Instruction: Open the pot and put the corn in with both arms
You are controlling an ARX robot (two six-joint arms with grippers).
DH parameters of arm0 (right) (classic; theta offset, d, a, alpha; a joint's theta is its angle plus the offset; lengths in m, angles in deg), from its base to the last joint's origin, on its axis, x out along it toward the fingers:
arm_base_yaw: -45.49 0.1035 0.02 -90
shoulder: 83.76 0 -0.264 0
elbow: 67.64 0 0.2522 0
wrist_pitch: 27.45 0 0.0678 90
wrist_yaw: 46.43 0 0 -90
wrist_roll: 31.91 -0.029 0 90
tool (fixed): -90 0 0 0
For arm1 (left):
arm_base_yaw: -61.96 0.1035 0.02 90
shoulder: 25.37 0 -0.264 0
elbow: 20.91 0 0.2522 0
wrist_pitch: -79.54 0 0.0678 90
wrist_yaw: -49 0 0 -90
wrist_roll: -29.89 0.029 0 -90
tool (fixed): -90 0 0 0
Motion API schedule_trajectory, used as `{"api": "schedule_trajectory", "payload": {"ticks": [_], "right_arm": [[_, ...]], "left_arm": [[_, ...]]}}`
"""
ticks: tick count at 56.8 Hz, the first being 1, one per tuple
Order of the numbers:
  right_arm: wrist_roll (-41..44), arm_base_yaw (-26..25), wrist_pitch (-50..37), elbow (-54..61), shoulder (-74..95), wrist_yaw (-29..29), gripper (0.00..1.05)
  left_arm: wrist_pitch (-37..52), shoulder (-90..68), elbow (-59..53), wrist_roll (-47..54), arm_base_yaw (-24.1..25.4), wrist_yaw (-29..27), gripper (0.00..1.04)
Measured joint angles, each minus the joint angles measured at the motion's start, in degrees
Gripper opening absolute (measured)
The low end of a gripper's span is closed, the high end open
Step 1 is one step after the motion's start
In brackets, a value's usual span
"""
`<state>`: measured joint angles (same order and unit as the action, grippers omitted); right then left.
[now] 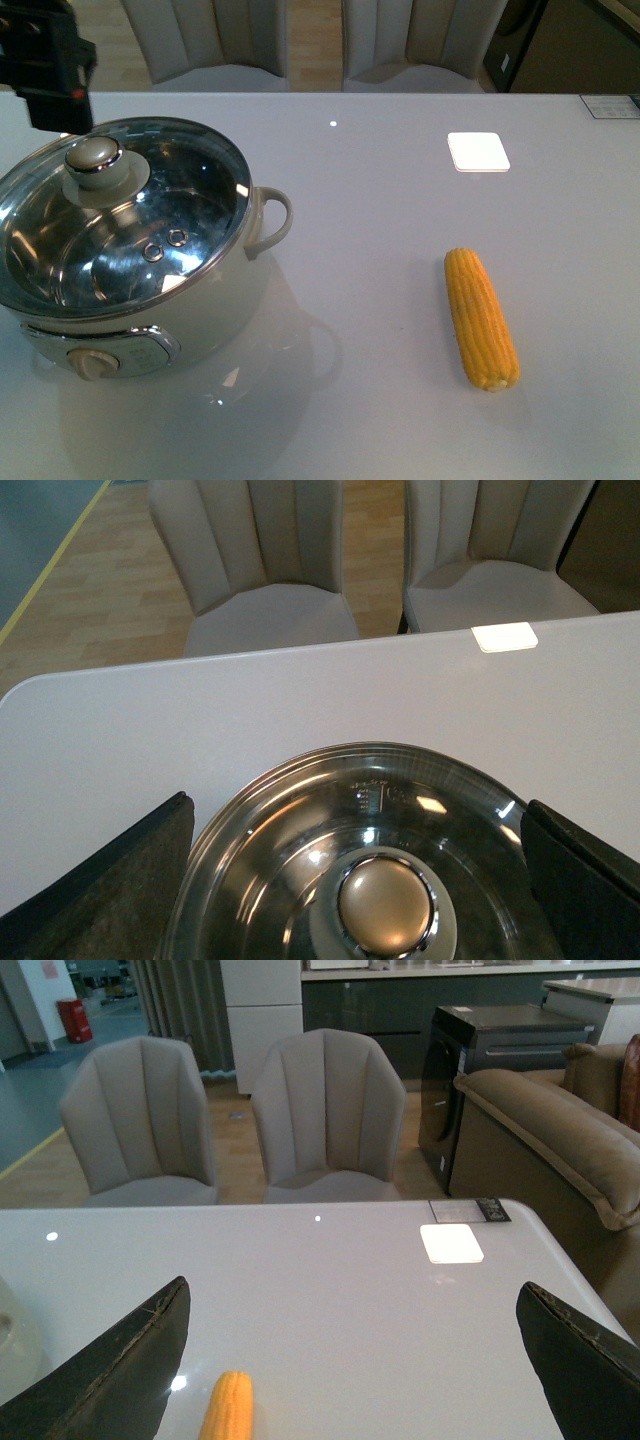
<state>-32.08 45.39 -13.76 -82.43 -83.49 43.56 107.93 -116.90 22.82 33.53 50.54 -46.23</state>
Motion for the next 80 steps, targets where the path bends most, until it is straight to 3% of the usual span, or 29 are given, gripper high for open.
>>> {"api": "schedule_trajectory", "payload": {"ticks": [28, 62, 72, 80], "right_arm": [[0.0, 0.0, 0.0, 0.0, 0.0, 0.0, 0.96], [0.0, 0.0, 0.0, 0.0, 0.0, 0.0, 0.96], [0.0, 0.0, 0.0, 0.0, 0.0, 0.0, 0.96], [0.0, 0.0, 0.0, 0.0, 0.0, 0.0, 0.96]], "left_arm": [[13.8, -18.5, 2.9, -2.1, -1.5, -6.1, 0.98], [18.1, -24.7, 2.6, -7.9, -2.8, -8.6, 0.98], [17.3, -24.9, 2.6, -9.6, -3.3, -8.6, 0.94], [16.5, -24.9, 2.6, -10.1, -3.5, -8.6, 0.84]]}}
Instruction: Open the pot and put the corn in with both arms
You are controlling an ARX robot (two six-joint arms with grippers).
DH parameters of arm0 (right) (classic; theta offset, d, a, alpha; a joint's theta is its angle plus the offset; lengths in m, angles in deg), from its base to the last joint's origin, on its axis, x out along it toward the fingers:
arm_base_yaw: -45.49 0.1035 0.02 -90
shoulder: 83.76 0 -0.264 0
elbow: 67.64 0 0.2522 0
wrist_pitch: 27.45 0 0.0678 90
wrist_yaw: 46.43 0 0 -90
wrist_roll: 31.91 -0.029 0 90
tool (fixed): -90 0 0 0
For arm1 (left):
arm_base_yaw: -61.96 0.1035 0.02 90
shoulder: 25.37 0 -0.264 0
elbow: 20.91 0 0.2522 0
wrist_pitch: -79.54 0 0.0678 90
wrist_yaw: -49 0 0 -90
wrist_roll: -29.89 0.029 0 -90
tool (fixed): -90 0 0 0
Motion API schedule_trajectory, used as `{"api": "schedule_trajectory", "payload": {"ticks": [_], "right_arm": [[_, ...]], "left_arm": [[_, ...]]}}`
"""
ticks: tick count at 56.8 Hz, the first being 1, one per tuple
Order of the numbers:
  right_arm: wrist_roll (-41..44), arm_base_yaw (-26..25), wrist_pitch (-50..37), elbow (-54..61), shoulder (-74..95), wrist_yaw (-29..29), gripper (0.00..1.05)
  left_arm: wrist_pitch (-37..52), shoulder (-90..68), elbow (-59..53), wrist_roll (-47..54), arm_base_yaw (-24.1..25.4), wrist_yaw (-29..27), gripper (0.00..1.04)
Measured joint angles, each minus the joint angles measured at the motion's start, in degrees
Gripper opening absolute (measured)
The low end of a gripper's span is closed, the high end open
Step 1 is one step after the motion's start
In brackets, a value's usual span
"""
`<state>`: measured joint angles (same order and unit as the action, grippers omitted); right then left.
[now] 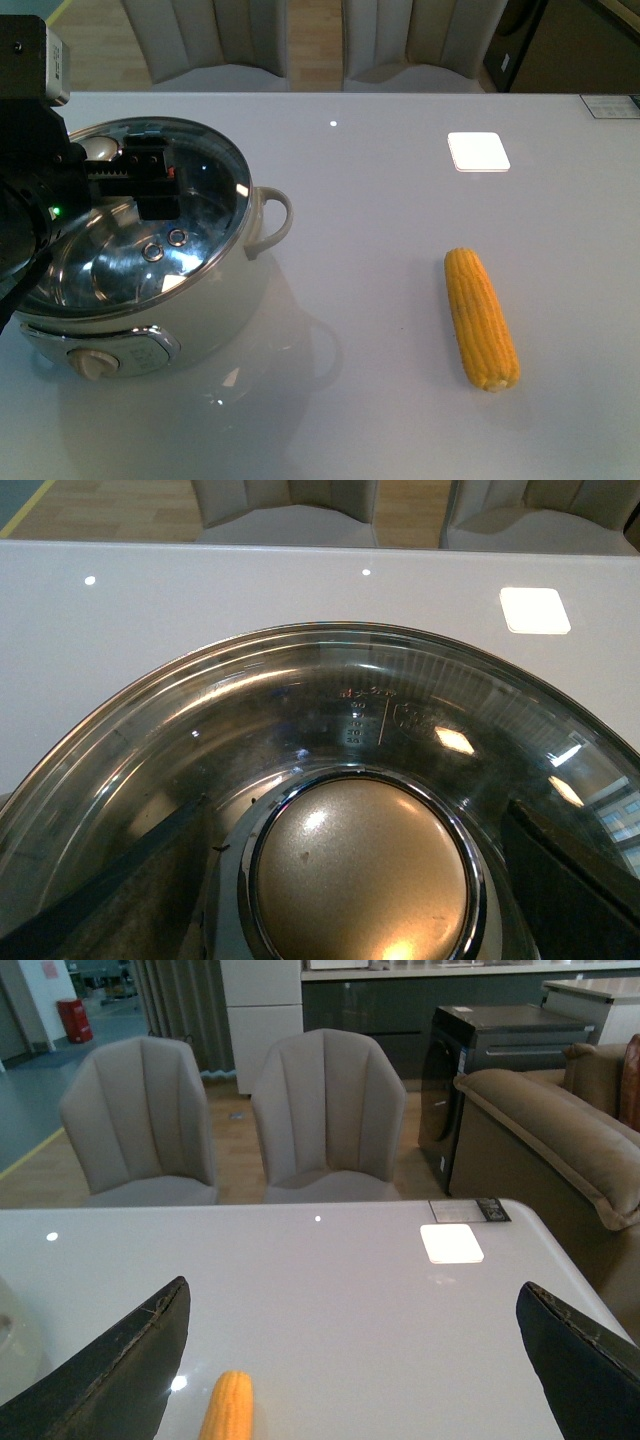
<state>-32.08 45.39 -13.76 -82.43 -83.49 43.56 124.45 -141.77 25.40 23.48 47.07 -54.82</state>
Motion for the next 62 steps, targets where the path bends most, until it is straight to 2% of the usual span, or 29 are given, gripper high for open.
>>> {"api": "schedule_trajectory", "payload": {"ticks": [13, 17, 33, 62], "right_arm": [[0.0, 0.0, 0.0, 0.0, 0.0, 0.0, 0.96], [0.0, 0.0, 0.0, 0.0, 0.0, 0.0, 0.96], [0.0, 0.0, 0.0, 0.0, 0.0, 0.0, 0.96], [0.0, 0.0, 0.0, 0.0, 0.0, 0.0, 0.96]], "left_arm": [[-0.2, 0.1, 0.0, -0.6, -0.1, -0.6, 0.51], [-0.2, 0.2, 0.0, -0.4, -0.1, -0.8, 0.45], [-1.1, 1.0, 0.0, -0.3, -0.1, -1.0, 0.45], [-11.2, 14.1, 1.3, 1.0, 0.8, -0.7, 0.45]]}}
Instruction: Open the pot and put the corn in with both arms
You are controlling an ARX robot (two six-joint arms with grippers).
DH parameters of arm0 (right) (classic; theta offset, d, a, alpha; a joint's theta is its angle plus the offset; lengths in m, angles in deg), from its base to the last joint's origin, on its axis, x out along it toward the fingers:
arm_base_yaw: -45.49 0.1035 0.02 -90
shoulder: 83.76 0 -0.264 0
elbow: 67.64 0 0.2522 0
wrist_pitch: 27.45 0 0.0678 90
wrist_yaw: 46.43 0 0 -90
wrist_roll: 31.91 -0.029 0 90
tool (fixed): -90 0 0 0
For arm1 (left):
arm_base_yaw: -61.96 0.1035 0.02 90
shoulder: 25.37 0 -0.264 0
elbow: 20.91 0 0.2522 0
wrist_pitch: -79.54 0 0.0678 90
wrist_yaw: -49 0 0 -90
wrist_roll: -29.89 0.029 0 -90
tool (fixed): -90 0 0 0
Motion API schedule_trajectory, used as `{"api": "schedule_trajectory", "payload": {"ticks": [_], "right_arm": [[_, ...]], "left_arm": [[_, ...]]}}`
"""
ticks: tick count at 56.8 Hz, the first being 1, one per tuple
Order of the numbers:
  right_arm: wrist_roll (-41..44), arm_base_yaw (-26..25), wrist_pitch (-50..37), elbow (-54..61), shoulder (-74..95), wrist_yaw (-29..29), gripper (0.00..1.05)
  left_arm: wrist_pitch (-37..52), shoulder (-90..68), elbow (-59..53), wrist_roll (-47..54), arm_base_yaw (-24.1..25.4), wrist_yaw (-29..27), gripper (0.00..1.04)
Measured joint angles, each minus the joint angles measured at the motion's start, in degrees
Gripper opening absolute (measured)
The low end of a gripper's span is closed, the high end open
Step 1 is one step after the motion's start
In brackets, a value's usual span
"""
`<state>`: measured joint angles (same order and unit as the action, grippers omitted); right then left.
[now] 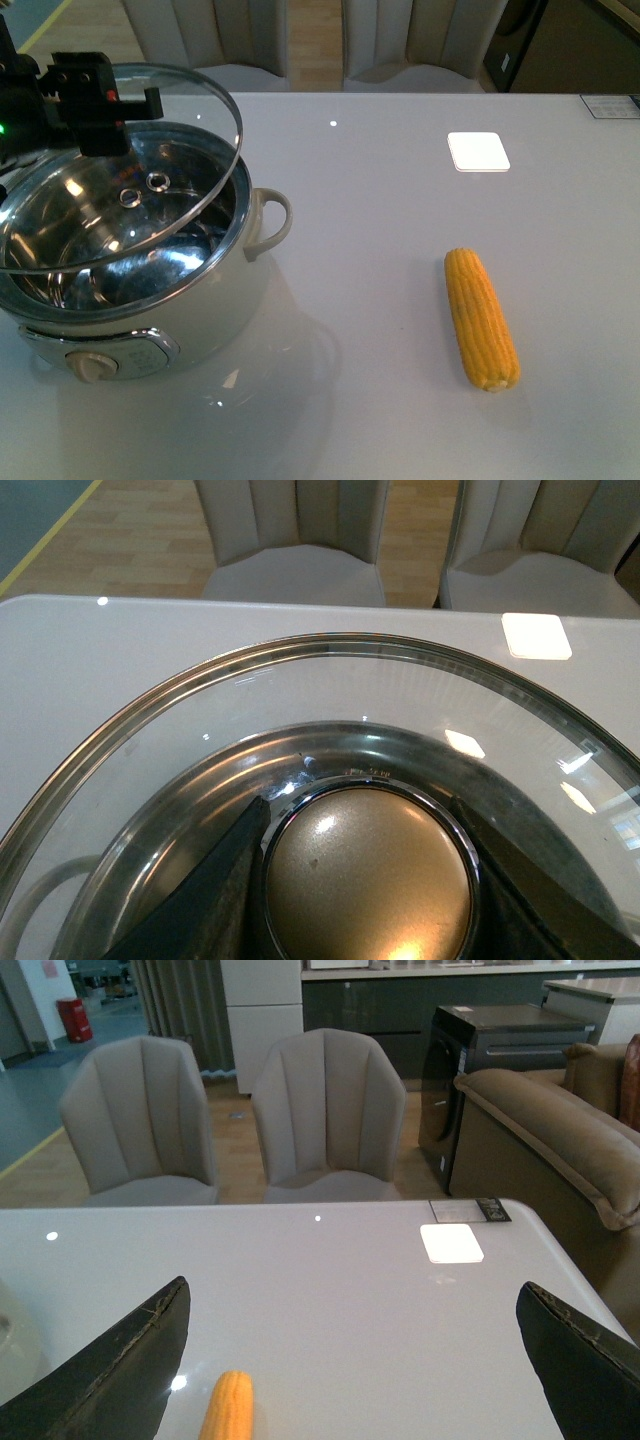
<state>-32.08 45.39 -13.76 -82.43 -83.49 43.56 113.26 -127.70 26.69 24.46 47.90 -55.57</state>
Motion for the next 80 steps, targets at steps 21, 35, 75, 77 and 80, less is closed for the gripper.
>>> {"api": "schedule_trajectory", "payload": {"ticks": [21, 35, 75, 77, 80], "right_arm": [[0.0, 0.0, 0.0, 0.0, 0.0, 0.0, 0.96], [0.0, 0.0, 0.0, 0.0, 0.0, 0.0, 0.96], [0.0, 0.0, 0.0, 0.0, 0.0, 0.0, 0.96], [0.0, 0.0, 0.0, 0.0, 0.0, 0.0, 0.96], [0.0, 0.0, 0.0, 0.0, 0.0, 0.0, 0.96]], "left_arm": [[-1.9, 10.0, -2.4, 3.2, 10.3, 4.9, 0.45], [1.6, 11.1, -7.3, 6.3, 23.5, 11.6, 0.45], [22.1, -16.5, -5.5, 11.9, 53.0, 23.6, 0.45], [22.4, -18.2, -4.7, 11.9, 53.0, 23.6, 0.45], [22.5, -19.8, -3.7, 11.9, 53.0, 23.6, 0.45]]}}
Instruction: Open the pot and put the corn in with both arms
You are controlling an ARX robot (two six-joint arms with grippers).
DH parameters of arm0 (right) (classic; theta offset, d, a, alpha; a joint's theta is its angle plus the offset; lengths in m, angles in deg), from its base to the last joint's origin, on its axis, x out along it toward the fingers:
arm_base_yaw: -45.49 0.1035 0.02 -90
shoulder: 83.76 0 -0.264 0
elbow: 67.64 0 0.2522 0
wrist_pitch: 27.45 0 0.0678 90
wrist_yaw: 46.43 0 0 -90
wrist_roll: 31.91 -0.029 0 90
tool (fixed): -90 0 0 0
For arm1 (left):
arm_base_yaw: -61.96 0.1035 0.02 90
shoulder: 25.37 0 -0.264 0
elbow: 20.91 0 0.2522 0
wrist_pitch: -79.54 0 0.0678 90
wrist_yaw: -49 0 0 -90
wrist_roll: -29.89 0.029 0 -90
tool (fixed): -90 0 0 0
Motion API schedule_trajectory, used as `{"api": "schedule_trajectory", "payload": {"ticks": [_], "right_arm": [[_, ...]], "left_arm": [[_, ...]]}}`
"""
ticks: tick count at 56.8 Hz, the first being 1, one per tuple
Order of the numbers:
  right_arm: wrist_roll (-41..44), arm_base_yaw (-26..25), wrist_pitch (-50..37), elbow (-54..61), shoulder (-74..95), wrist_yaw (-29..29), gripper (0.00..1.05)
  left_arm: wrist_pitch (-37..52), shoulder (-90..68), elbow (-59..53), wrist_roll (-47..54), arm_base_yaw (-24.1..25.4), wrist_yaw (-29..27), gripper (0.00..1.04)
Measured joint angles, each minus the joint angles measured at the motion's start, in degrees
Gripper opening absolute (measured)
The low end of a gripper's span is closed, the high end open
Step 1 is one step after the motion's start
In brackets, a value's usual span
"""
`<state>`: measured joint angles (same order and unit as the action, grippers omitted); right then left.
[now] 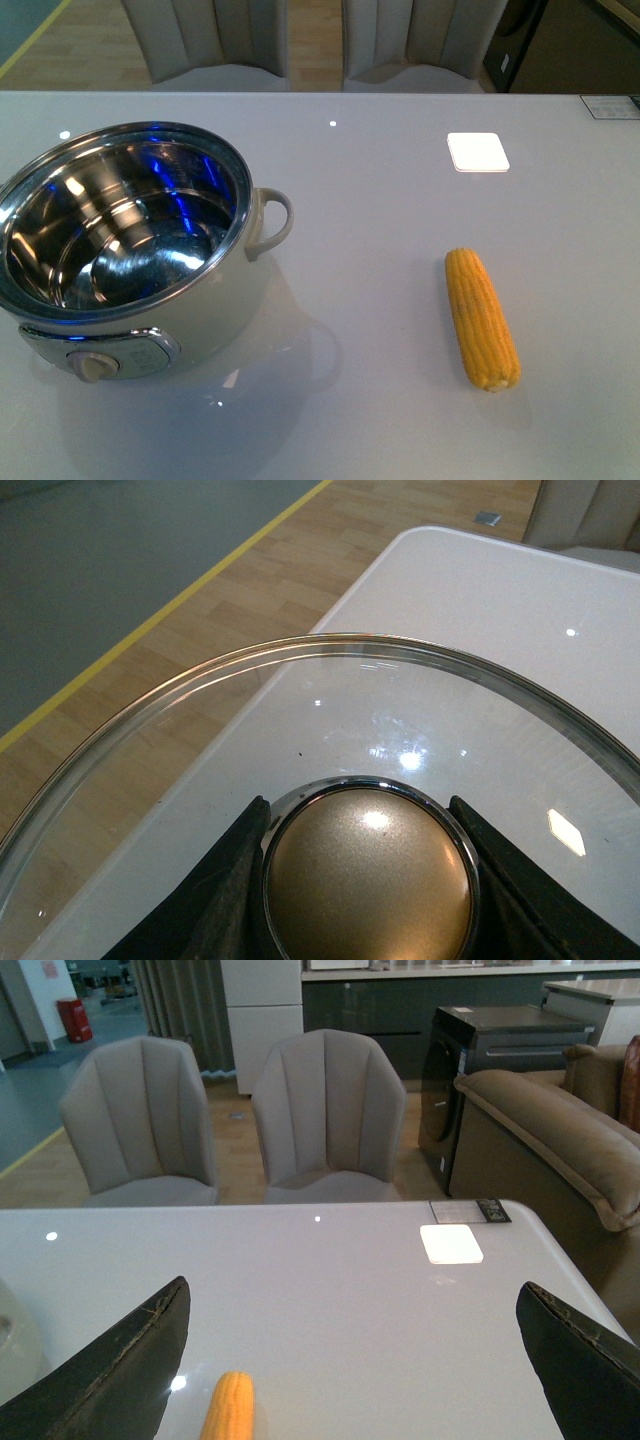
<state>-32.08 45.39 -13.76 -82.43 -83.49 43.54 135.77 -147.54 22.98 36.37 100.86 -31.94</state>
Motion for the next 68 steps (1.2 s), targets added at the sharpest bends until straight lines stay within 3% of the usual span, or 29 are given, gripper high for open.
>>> {"api": "schedule_trajectory", "payload": {"ticks": [68], "right_arm": [[0.0, 0.0, 0.0, 0.0, 0.0, 0.0, 0.96]], "left_arm": [[1.2, -26.6, 21.4, 0.3, -2.4, 1.5, 0.45]]}}
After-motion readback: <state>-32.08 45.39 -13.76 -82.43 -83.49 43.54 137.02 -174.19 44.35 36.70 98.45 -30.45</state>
